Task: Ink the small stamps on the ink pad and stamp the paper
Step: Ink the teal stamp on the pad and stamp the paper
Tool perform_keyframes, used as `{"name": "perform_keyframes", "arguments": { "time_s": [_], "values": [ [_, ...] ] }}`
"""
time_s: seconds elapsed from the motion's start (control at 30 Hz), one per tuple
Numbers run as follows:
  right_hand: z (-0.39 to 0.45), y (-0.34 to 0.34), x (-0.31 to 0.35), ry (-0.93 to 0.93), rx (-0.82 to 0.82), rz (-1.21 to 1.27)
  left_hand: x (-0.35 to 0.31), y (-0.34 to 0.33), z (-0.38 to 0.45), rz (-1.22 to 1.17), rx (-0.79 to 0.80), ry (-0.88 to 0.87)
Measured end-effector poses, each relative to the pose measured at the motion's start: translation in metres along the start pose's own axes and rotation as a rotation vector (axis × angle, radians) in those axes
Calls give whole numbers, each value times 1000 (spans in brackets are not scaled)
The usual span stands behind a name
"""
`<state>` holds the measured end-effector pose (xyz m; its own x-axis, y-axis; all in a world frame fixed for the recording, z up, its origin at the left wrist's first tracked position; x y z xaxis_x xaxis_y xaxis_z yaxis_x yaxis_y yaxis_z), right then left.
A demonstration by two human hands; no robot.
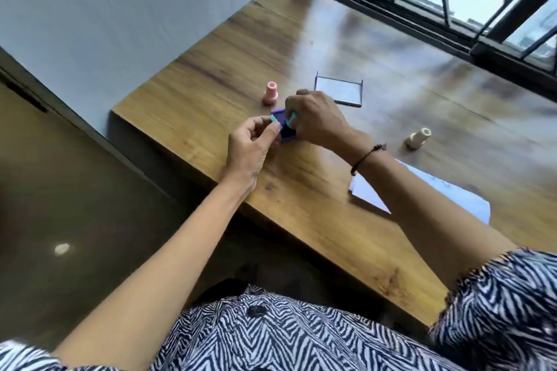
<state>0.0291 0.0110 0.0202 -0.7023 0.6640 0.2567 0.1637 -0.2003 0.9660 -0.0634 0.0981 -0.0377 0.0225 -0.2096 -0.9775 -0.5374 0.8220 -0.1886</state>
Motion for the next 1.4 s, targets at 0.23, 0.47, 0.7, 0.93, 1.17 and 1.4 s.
{"name": "perform_keyframes", "arguments": {
  "time_s": [0.23,0.47,0.7,0.93,1.17,1.4],
  "values": [
    [2,-4,7,24,1,48,-3,4,-3,-52,-9,31],
    [9,-4,9,47,3,44,-2,4,-3,-49,-11,24],
    [8,-3,7,-2,20,112,0,3,-3,-27,9,12],
    [-41,8,-52,-465,-303,849,-5,-9,-7,80,70,-45],
    [-166,22,-117,-758,-637,1096,-9,-107,-46,413,526,-219],
    [-205,19,-130,-846,-624,832,9,-145,-72,677,728,-474]
  ]
}}
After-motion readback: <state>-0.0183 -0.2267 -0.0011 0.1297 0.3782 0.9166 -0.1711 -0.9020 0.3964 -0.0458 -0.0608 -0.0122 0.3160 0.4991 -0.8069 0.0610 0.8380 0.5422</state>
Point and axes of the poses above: each hand's wrist, its own z-axis towards the middle knuckle, its own y-axis out of the back of the hand, x = y × z, the point moved 5 cm from there along z, towards the middle knuckle
